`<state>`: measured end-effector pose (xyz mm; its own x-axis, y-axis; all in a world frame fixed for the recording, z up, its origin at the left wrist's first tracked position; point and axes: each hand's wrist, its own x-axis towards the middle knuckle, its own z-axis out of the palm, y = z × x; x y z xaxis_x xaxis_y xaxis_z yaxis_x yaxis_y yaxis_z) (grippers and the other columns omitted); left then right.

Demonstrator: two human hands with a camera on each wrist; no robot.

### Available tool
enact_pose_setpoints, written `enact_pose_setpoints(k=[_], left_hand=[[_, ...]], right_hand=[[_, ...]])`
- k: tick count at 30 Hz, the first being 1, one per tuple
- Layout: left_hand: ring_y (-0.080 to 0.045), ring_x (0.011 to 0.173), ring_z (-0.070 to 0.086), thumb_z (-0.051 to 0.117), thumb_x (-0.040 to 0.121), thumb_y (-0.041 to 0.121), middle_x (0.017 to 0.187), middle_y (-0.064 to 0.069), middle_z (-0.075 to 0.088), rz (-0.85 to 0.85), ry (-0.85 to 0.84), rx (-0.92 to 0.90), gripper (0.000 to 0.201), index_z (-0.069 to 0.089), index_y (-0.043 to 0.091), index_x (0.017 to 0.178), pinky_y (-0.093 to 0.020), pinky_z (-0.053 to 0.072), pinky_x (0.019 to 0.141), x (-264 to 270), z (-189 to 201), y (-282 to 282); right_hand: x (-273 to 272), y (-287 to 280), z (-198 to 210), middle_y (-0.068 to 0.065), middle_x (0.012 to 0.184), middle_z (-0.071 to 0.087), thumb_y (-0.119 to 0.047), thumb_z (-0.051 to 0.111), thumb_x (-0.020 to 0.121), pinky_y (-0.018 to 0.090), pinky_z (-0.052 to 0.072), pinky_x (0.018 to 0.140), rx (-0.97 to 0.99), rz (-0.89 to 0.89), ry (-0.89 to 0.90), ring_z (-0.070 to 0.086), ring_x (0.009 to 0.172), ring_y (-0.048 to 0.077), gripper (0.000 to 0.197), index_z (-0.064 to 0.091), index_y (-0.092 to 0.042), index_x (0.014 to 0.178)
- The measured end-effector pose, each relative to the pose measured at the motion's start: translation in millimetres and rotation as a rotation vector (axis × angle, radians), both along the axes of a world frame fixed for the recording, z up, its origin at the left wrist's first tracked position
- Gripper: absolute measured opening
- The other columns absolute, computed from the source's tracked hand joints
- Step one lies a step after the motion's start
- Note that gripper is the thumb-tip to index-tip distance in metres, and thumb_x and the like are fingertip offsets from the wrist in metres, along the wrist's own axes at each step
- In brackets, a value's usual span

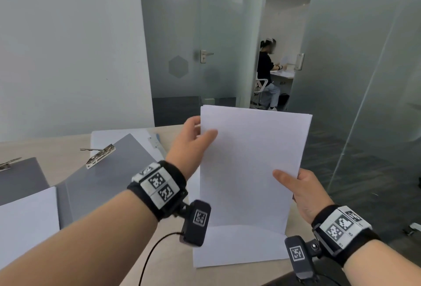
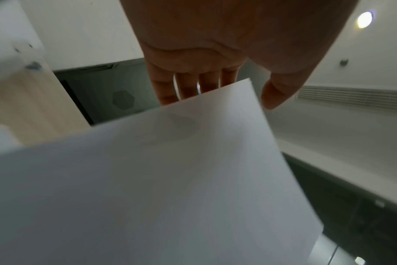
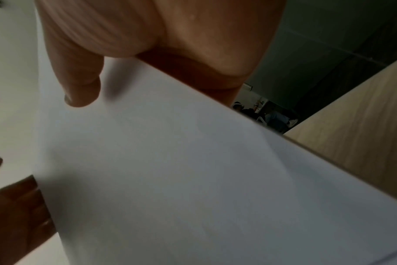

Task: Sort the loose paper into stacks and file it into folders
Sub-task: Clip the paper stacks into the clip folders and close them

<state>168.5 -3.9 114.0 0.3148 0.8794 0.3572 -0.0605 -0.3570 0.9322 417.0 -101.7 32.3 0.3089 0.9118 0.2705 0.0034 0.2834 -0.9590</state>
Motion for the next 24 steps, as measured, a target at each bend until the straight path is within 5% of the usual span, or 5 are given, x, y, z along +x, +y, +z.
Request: enact_pose_setpoints(k=[5, 7, 10, 18, 24], left_hand=[[-0.018, 0.091, 0.065, 0.056, 0.082, 0.064, 0.097, 0.002, 0.072, 0.085, -0.040, -0.062, 0.041, 0.072, 0.027, 0.092, -0.038, 0.051, 0.085, 14, 46, 8], [-0.018, 0.081, 0.060, 0.055, 0.090, 0.052, 0.085, 0.004, 0.068, 0.098, -0.025, -0.081, 0.033, 0.072, 0.024, 0.083, -0.034, 0.047, 0.074, 18, 52, 9], [-0.014, 0.077, 0.054, 0.054, 0.093, 0.025, 0.080, 0.011, 0.064, 0.125, -0.030, -0.078, 0.024, 0.072, 0.024, 0.078, -0.029, 0.040, 0.065, 22, 53, 8], [-0.019, 0.095, 0.066, 0.068, 0.075, 0.064, 0.105, -0.002, 0.071, 0.037, -0.105, -0.128, 0.051, 0.067, 0.024, 0.108, -0.040, 0.052, 0.086, 15, 33, 6], [-0.021, 0.103, 0.073, 0.071, 0.093, 0.021, 0.113, -0.002, 0.076, -0.132, 0.068, -0.236, 0.029, 0.069, 0.015, 0.121, -0.037, 0.057, 0.091, 7, -28, 0]], right_hand=[[-1, -2, -1, 0.012, 0.103, 0.078, -0.053, 0.091, 0.056, 0.035, 0.055, 0.081, -0.011, -0.007, 0.004, 0.074, 0.099, 0.030, 0.060, 0.080, -0.010, 0.096], [-3, -3, 0, 0.011, 0.102, 0.078, -0.033, 0.081, 0.073, 0.037, 0.054, 0.085, -0.020, -0.032, 0.027, 0.071, 0.104, 0.035, 0.037, 0.078, -0.008, 0.100], [-3, -5, 1, 0.010, 0.105, 0.078, -0.055, 0.088, 0.059, 0.036, 0.055, 0.084, -0.015, -0.016, 0.003, 0.073, 0.101, 0.028, 0.059, 0.080, -0.012, 0.099], [-5, -6, -3, 0.011, 0.101, 0.078, -0.011, 0.074, 0.087, 0.035, 0.055, 0.082, -0.073, -0.047, 0.028, 0.074, 0.097, 0.029, 0.009, 0.080, -0.010, 0.094], [-9, -9, -10, 0.006, 0.100, 0.079, -0.008, 0.072, 0.089, 0.033, 0.055, 0.082, -0.182, -0.059, -0.030, 0.075, 0.095, 0.022, 0.013, 0.077, -0.011, 0.101]])
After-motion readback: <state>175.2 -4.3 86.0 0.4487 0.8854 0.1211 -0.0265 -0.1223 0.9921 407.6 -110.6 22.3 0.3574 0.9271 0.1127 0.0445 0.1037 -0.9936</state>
